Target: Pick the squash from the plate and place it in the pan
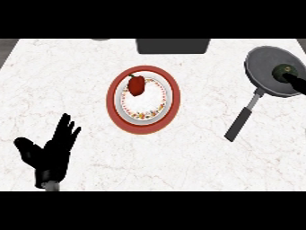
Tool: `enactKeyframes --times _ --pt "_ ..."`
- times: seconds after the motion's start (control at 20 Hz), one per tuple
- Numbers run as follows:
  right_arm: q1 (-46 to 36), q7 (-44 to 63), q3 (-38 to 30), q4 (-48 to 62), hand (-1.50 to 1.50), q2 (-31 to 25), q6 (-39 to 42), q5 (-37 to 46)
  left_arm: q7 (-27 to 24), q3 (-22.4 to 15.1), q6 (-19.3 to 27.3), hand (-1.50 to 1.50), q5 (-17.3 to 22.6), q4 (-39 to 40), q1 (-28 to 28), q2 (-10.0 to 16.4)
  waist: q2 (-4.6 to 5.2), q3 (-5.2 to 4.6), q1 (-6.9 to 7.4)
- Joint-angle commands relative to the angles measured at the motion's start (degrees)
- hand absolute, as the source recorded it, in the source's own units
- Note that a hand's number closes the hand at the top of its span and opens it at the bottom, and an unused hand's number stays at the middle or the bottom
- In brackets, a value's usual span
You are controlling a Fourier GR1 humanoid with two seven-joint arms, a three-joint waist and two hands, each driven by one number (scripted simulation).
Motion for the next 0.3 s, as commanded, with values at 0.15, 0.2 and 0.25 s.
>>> enactKeyframes --times 0.15,0.2,0.25 --pt "9.47 8.87 7.15 -15.43 -1.5 5.14 -4.24 0.07 0.3 0.59 0.04 0.0 -1.19 2.66 -1.15 -1.45 0.28 -0.19 0.12" --pt "11.24 11.54 9.23 -21.29 -1.5 7.64 -6.0 1.68 -0.78 0.54 -0.76 0.0 -1.14 2.82 0.45 -1.24 0.21 -0.22 -0.02" --pt "10.66 14.24 8.91 -20.07 -1.5 4.65 -5.87 1.61 4.76 0.51 0.42 0.0 -1.36 -2.35 -0.36 0.15 0.24 -0.19 0.17"
